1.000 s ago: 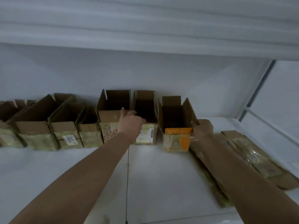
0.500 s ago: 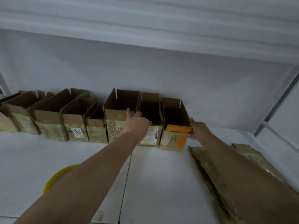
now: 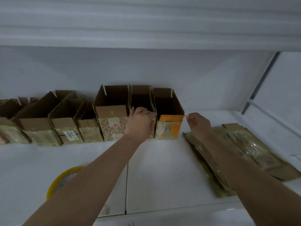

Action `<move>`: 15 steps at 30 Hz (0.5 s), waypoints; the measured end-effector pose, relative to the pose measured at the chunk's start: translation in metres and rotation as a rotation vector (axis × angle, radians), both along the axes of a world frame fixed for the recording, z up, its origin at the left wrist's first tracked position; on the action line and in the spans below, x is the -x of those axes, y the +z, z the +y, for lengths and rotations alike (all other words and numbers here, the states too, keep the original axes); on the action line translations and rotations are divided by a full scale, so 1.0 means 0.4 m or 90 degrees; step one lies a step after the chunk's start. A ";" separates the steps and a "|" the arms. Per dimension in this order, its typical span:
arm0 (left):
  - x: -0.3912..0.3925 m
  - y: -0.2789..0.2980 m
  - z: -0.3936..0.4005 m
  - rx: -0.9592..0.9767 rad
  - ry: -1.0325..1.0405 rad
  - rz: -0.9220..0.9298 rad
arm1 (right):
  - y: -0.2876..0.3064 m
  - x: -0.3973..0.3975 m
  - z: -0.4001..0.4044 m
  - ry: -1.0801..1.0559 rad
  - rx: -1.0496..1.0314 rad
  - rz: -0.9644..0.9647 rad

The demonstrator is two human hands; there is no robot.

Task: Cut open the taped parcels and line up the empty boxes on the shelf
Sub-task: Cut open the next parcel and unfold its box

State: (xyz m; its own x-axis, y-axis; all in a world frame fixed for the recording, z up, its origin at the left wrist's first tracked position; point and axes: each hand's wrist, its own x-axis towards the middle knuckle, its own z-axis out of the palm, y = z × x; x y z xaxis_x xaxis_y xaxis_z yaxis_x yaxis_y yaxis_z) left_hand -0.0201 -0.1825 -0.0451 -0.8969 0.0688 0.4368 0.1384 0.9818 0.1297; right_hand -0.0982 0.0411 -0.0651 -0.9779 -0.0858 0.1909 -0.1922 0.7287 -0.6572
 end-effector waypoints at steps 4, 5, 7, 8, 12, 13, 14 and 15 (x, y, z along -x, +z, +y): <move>0.007 -0.003 0.074 -0.066 -0.084 -0.004 | 0.007 -0.089 0.051 -0.030 0.051 0.004; 0.008 -0.006 0.098 -0.071 -0.105 -0.023 | 0.007 -0.110 0.067 -0.048 0.047 -0.001; 0.001 -0.017 0.147 -0.096 -0.151 -0.051 | 0.005 -0.151 0.100 -0.076 0.019 0.007; -0.005 -0.027 0.170 -0.123 -0.177 -0.061 | 0.001 -0.173 0.117 -0.089 0.004 0.018; -0.031 -0.076 0.246 -0.169 -0.248 -0.112 | -0.032 -0.275 0.185 -0.150 -0.046 0.001; -0.035 -0.088 0.264 -0.164 -0.259 -0.121 | -0.042 -0.296 0.203 -0.165 -0.066 -0.016; -0.038 -0.099 0.281 -0.159 -0.271 -0.128 | -0.051 -0.316 0.220 -0.180 -0.084 -0.033; -0.042 -0.108 0.299 -0.151 -0.282 -0.136 | -0.060 -0.332 0.238 -0.192 -0.097 -0.046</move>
State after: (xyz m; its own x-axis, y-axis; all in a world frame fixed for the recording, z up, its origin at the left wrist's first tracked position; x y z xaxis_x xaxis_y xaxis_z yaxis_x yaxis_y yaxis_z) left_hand -0.0034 -0.0630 -0.0885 -0.8748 0.3821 0.2978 0.4787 0.7758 0.4111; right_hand 0.0346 0.1364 -0.0890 -0.9742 0.1865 0.1269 0.0896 0.8362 -0.5411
